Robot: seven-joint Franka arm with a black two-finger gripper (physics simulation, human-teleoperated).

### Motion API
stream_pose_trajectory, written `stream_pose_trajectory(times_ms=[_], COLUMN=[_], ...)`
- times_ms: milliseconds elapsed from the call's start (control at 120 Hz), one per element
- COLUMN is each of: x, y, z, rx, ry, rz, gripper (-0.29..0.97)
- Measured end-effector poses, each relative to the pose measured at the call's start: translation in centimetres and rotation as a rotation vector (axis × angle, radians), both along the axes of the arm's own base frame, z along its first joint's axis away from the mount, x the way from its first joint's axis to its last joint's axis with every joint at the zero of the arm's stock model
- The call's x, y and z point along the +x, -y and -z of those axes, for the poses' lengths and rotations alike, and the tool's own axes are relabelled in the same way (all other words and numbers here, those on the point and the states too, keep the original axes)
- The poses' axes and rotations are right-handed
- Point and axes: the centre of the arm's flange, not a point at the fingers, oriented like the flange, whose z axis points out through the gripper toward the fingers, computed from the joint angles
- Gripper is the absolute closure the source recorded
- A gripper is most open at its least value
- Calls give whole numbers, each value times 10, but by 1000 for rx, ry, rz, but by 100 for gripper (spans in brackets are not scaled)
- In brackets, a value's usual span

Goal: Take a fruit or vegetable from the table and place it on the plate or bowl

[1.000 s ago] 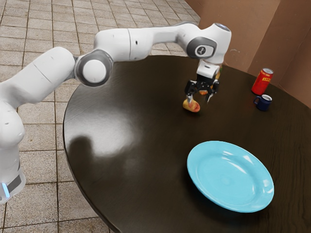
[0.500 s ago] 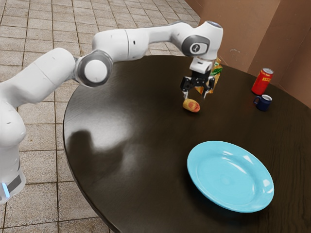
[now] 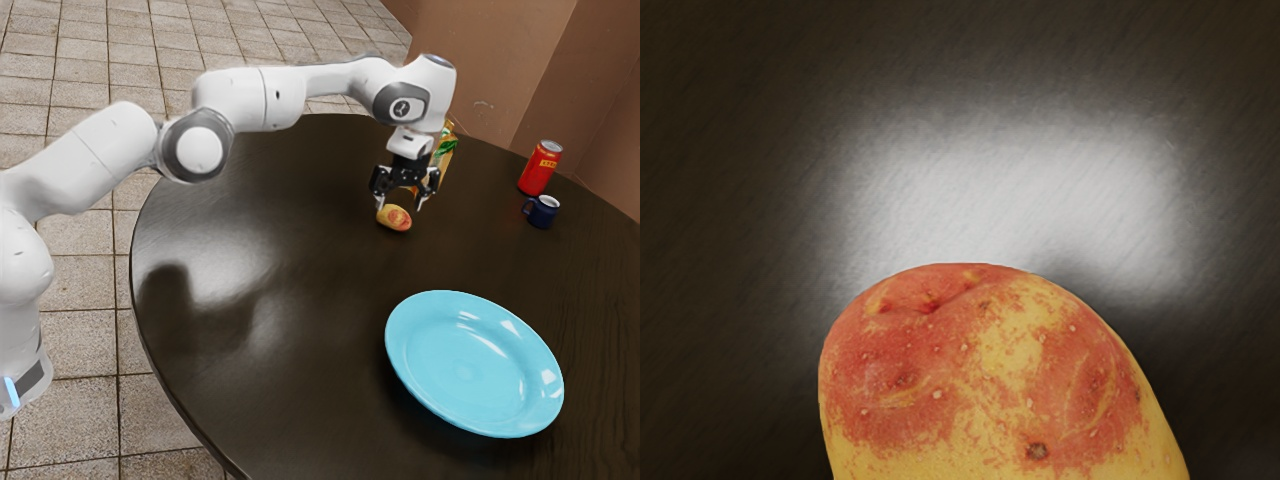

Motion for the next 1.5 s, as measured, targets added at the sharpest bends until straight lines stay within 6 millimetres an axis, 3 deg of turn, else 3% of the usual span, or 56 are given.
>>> stream_pose_trajectory(times_ms=[100, 267, 450, 667, 883, 1083, 1175, 1292, 1500], x=[1, 1, 0, 0, -9, -10, -8, -10, -7], y=[-4, -13, -14, -7, -34, -28, -24, -37, -40], z=[15, 18, 18, 3, 0, -22, -14, -4, 8], rx=[-8, -10, 3, -11, -42, -41, -36, -15, -25], ry=[-13, -12, -11, 9, 0, 24, 6, -10, -21], rz=[4, 4, 9, -15, -163, -334, -403, -504, -621], gripper=[0, 0, 0, 0, 0, 0, 0, 0, 0])
